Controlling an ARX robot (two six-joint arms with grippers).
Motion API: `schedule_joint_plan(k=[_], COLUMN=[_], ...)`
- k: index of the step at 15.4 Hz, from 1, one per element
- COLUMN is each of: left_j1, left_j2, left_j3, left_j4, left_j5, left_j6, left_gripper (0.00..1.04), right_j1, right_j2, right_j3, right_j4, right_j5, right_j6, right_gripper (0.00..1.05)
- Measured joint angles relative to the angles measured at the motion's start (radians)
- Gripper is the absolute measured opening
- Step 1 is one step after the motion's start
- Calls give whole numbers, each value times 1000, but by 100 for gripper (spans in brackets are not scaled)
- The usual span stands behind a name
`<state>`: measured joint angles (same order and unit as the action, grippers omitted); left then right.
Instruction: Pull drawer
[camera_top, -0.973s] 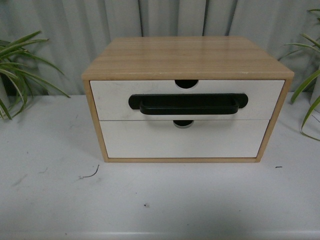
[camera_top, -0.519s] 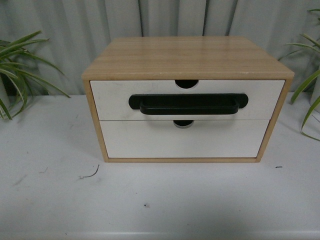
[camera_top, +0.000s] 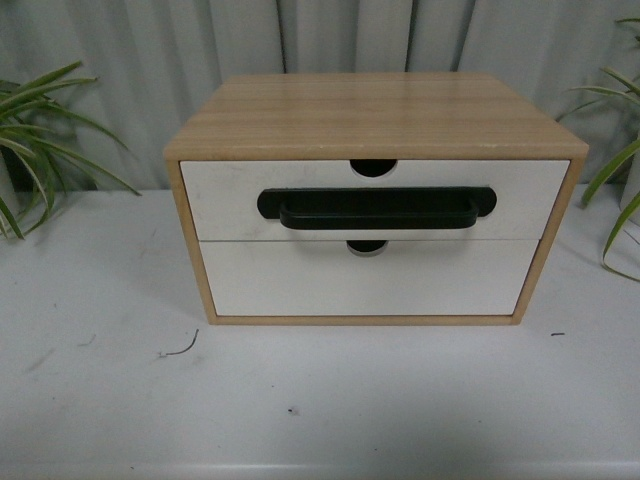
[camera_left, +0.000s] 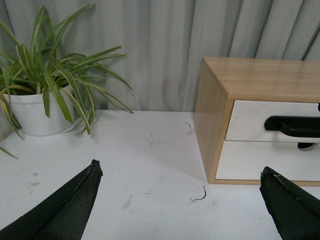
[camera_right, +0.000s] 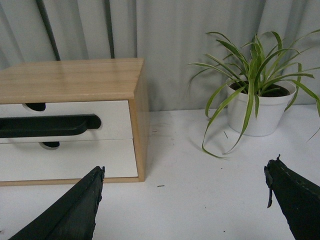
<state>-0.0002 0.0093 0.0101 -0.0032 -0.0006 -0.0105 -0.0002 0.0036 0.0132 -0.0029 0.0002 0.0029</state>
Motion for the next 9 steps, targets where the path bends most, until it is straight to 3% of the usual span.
schedule_joint_plan(k=[9], left_j1=[0], left_j2=[0], left_j3=[0], left_j4=[0], left_j5=[0], left_j6=[0], left_gripper=[98], right_j1=[0], right_j2=[0], right_j3=[0], right_j4=[0], right_j5=[0], right_j6=[0], right_gripper=[98])
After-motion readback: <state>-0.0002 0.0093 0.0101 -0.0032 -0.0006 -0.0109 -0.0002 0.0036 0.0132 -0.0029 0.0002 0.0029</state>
